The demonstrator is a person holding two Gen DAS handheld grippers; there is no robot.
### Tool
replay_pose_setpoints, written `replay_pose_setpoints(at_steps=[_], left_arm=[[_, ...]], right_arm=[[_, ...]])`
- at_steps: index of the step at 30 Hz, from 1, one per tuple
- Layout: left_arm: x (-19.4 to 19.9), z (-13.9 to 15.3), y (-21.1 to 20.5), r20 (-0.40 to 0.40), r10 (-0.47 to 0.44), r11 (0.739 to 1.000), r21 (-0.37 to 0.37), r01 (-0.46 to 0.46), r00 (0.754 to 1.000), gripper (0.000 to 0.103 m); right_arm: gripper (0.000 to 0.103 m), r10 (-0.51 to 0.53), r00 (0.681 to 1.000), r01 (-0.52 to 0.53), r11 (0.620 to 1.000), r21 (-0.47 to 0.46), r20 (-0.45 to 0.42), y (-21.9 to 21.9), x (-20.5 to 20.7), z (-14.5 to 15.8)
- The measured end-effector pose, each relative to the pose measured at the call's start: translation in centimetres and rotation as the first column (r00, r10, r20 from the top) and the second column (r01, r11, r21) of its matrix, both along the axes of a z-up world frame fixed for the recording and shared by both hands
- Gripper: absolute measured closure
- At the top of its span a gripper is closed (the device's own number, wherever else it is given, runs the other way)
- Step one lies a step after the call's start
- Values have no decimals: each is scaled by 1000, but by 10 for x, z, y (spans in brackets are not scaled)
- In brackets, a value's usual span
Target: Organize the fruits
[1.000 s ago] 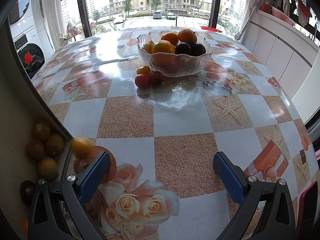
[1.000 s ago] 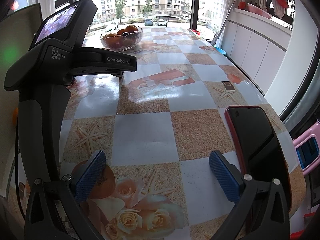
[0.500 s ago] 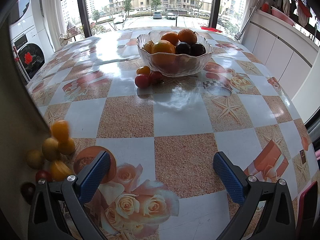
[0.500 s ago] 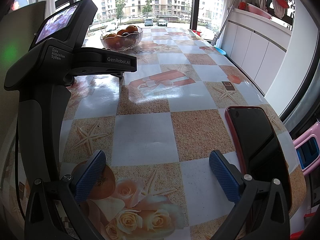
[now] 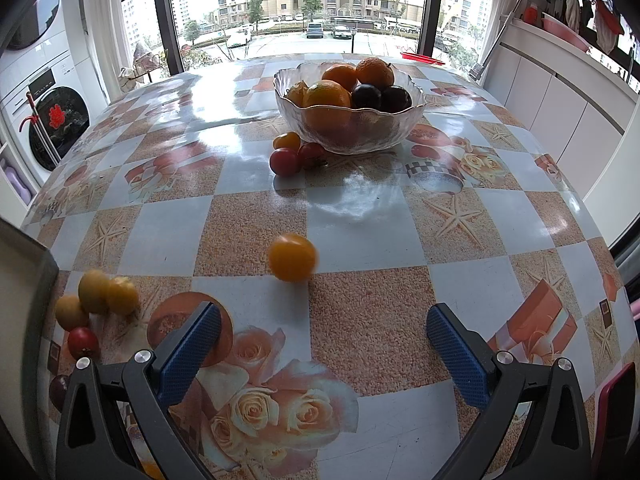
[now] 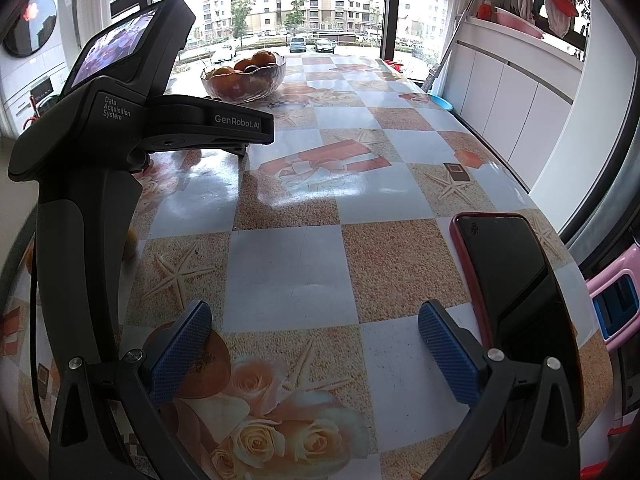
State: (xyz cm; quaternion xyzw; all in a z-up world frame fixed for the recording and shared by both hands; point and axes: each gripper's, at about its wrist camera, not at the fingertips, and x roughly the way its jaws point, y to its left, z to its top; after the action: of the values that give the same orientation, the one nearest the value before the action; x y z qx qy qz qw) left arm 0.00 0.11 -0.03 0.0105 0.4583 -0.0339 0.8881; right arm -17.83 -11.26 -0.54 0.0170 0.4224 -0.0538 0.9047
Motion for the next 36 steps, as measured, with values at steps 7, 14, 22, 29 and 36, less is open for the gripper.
replay_pose_setpoints(at_steps=[7, 14, 22, 29, 36], left_arm=[[0, 0, 0, 0, 0, 1000, 0, 0, 1000, 0], [0, 0, 0, 0, 0, 1000, 0, 0, 1000, 0], [0, 0, 0, 0, 0, 1000, 0, 0, 1000, 0], [0, 0, 0, 0, 0, 1000, 0, 0, 1000, 0], [-7, 5, 4, -43, -67, 998, 8, 67, 997, 0]], right_arm=[[0, 0, 1000, 0, 1000, 0, 1, 0, 0, 0], [0, 1, 1000, -1, 1000, 1, 3, 0, 0, 0], [0, 1, 1000, -1, 1000, 0, 4, 1, 0, 1], [0, 0, 1000, 0, 1000, -1, 6, 2, 1, 1], [0, 0, 1000, 0, 1000, -1, 6, 2, 1, 1]])
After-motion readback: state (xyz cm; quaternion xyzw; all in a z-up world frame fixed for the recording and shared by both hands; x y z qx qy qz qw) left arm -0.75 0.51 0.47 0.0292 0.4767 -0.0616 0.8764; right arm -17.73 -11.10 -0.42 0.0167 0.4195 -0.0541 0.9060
